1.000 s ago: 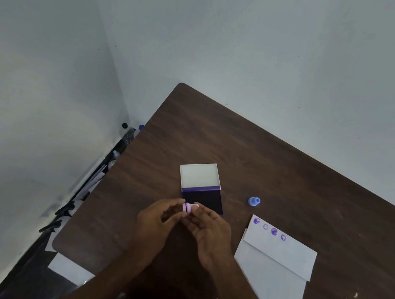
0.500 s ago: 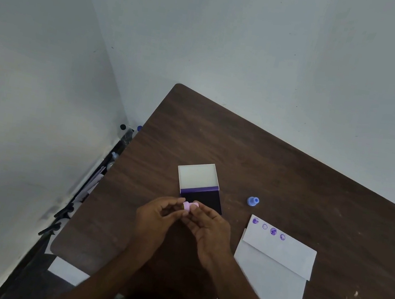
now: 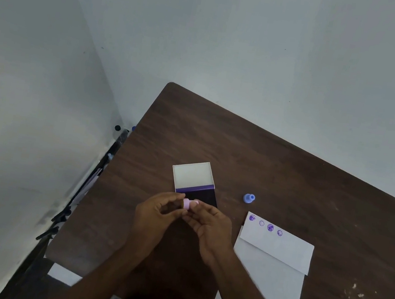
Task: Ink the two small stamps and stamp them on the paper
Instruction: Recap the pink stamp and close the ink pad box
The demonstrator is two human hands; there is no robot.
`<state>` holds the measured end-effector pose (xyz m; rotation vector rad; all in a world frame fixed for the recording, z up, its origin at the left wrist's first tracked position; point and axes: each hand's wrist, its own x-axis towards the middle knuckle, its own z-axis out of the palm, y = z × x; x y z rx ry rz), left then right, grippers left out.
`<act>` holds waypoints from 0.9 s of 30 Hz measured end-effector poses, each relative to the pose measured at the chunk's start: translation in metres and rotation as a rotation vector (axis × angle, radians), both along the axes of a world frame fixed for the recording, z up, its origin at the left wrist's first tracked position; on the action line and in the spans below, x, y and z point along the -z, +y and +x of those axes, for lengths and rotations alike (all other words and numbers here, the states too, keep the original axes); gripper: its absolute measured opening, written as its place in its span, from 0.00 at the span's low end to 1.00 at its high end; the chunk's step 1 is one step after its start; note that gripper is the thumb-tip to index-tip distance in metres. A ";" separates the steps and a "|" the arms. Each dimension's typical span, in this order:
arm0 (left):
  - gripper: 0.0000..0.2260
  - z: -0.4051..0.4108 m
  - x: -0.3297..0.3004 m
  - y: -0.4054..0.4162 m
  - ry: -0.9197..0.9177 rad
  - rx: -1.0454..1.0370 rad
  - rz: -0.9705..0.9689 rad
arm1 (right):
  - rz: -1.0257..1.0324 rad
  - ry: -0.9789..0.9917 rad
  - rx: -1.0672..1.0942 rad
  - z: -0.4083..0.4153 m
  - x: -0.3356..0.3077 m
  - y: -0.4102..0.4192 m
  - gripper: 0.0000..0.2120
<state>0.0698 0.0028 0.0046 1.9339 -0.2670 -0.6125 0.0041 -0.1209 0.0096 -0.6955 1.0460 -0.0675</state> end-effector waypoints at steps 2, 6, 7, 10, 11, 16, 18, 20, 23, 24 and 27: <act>0.14 -0.001 0.004 -0.003 -0.021 -0.033 -0.016 | 0.011 0.006 0.035 -0.002 0.002 -0.003 0.13; 0.17 -0.003 0.004 -0.012 0.028 -0.079 -0.056 | -0.050 0.080 0.087 -0.004 0.003 -0.016 0.09; 0.17 -0.003 0.004 -0.014 0.040 -0.084 -0.055 | -0.133 0.121 0.064 -0.005 0.002 -0.021 0.09; 0.12 -0.004 0.003 -0.020 0.076 -0.091 -0.033 | -0.608 0.262 -0.155 -0.007 -0.002 -0.039 0.10; 0.10 -0.004 0.004 -0.022 0.086 -0.090 -0.025 | -0.757 0.281 -0.213 -0.009 -0.001 -0.045 0.12; 0.09 -0.005 0.010 -0.042 0.088 -0.054 0.008 | -1.149 0.484 -0.354 -0.006 0.019 -0.080 0.11; 0.10 -0.004 0.013 -0.051 0.117 -0.030 0.013 | -1.221 0.562 -0.442 -0.004 0.026 -0.094 0.10; 0.12 -0.002 0.014 -0.059 0.158 -0.012 0.025 | -1.264 0.598 -0.500 -0.002 0.027 -0.101 0.09; 0.14 0.002 0.016 -0.072 0.162 0.018 0.056 | -1.377 0.615 -0.552 -0.001 0.028 -0.110 0.10; 0.14 0.004 0.016 -0.076 0.162 0.015 0.056 | -1.409 0.619 -0.572 -0.001 0.029 -0.112 0.09; 0.13 0.008 0.019 -0.086 0.140 0.033 0.068 | -1.418 0.663 -0.615 0.004 0.031 -0.118 0.09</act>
